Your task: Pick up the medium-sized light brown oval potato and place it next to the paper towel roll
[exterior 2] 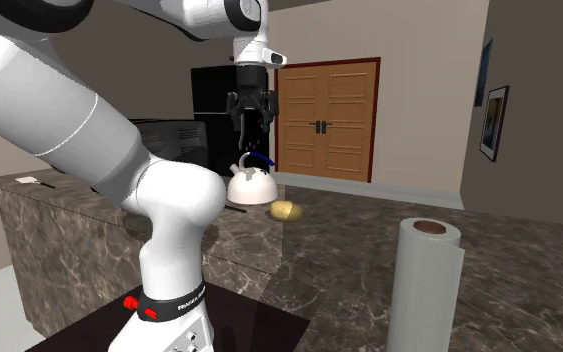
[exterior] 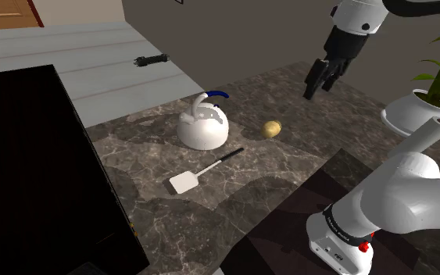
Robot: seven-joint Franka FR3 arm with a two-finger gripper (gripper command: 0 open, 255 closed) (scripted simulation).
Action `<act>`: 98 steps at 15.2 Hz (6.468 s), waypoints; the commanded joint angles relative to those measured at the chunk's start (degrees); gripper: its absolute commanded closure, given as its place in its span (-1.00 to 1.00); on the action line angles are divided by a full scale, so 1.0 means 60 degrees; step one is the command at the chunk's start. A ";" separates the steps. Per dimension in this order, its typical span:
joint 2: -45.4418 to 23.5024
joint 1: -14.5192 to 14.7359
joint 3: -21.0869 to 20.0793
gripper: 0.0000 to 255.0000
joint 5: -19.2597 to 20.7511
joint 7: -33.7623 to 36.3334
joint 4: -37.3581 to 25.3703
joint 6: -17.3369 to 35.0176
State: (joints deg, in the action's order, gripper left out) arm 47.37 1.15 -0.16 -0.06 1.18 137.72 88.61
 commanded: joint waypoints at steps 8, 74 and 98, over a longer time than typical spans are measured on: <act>-0.1010 -0.1334 -0.1271 -1.00 -0.0715 0.4241 0.1374 0.2518; -0.2857 -0.3705 -0.2653 1.00 -0.0956 1.0892 0.0409 0.3551; -0.2877 -0.3826 -0.2374 1.00 -0.0751 1.0842 -0.2688 0.0474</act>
State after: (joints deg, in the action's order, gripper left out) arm 30.37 -21.72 -14.50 -4.68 66.29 122.64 92.26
